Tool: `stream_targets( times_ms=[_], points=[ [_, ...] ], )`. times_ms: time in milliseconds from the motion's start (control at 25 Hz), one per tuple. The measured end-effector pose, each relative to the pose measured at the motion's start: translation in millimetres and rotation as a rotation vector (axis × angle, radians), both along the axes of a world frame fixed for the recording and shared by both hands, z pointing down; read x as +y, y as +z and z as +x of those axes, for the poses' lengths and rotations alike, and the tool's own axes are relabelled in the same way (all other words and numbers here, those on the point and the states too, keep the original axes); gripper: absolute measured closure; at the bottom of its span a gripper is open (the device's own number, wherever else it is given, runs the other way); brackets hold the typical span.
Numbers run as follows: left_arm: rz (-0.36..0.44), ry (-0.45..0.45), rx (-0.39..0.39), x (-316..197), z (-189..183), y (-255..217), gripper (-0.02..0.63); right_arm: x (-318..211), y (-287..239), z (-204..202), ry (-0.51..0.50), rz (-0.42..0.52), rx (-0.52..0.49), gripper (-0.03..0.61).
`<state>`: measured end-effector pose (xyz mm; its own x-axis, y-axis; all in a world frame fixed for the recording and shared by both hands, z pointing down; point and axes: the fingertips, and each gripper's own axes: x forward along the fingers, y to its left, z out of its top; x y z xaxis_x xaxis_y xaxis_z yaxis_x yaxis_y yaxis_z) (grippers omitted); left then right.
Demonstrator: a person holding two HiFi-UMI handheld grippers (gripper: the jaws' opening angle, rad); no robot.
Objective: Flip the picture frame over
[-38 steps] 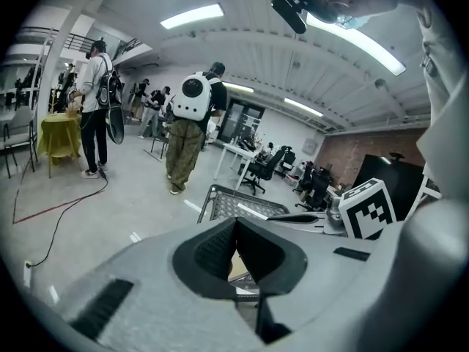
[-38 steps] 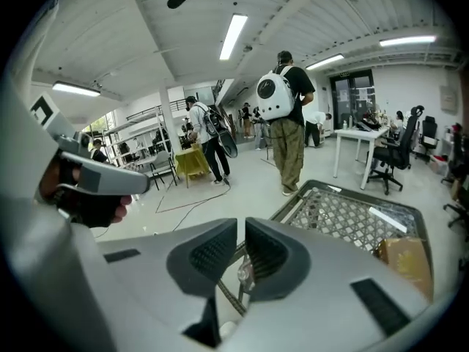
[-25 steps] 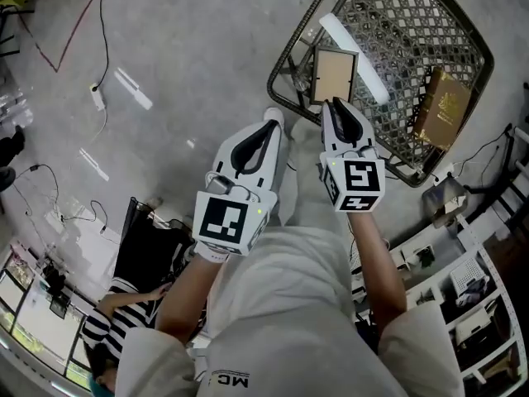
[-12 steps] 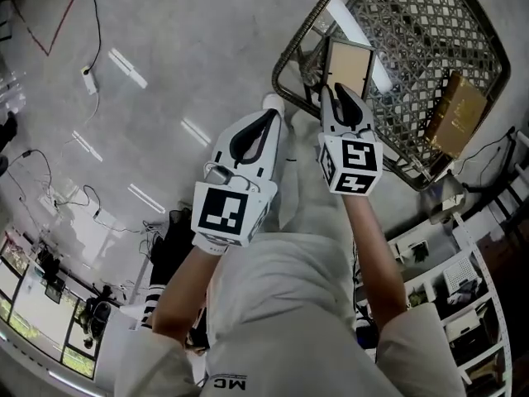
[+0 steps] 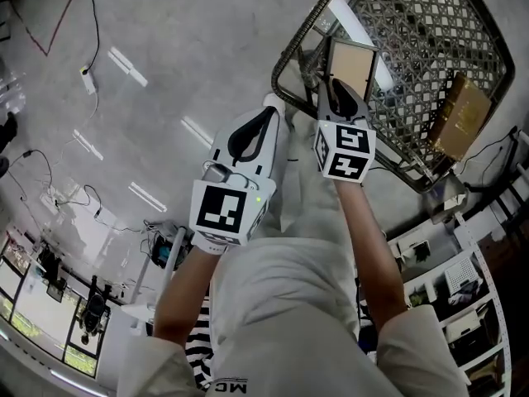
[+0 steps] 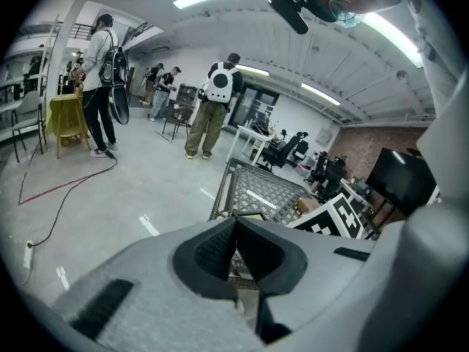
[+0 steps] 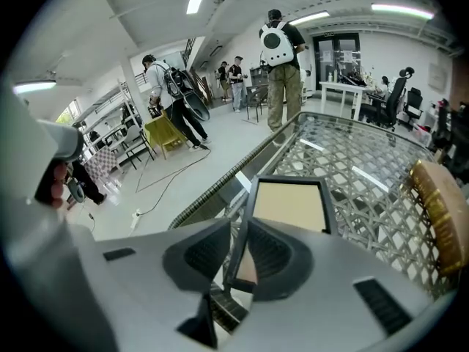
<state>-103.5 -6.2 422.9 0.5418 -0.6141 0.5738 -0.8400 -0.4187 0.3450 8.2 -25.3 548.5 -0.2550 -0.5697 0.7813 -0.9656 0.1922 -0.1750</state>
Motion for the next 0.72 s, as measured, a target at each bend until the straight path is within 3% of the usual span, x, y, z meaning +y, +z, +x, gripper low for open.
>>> stream_targets(
  times_ms=[720],
  points=[
    [-0.018, -0.013, -0.003, 15.3, -9.7, 3.5, 0.589, -0.9, 21.4, -5.7, 0.096, -0.102, 0.123, 0.515]
  ],
)
